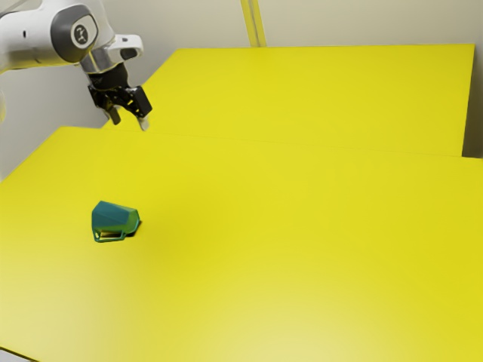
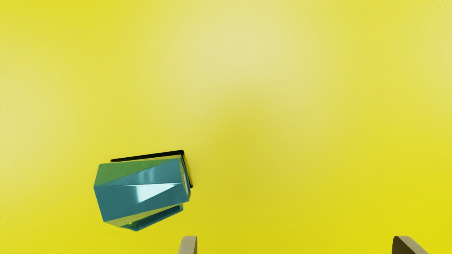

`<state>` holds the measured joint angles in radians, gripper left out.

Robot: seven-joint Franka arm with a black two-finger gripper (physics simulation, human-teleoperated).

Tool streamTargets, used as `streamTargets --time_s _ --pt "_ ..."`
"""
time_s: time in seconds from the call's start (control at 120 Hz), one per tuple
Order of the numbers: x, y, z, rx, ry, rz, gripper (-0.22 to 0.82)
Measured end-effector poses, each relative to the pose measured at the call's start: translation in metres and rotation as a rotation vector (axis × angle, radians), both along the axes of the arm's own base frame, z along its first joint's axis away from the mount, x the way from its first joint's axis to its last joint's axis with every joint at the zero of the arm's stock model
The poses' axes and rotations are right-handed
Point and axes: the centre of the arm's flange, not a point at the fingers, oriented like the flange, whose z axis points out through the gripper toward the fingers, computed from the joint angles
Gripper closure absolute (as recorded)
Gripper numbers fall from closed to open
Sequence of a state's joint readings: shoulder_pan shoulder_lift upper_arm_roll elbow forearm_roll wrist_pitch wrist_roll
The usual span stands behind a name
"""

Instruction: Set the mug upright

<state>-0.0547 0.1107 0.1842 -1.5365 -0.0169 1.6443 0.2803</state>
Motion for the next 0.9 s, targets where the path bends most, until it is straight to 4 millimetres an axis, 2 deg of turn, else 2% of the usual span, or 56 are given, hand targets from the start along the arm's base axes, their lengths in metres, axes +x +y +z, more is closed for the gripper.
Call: streamTargets --time_s 0.125,0.2,0.333,0.517,0.6,0.717,0.8,0.9 --pt "0.000 0.001 0.002 -0.001 -0.010 0.005 0.00" --pt "-0.004 0.011 -0.003 -0.015 -0.009 0.029 0.00" --pt "-0.040 0.042 -0.020 -0.066 -0.007 0.102 0.00" --pt "-0.112 0.089 -0.062 -0.164 -0.091 0.218 0.00" --pt "-0.133 0.113 -0.087 -0.253 -0.152 0.285 0.00" --pt "-0.169 0.159 -0.121 -0.360 -0.228 0.393 0.00" --pt "-0.181 0.182 -0.135 -0.385 -0.276 0.413 0.00" --pt "-0.185 0.207 -0.162 -0.440 -0.320 0.435 0.00"
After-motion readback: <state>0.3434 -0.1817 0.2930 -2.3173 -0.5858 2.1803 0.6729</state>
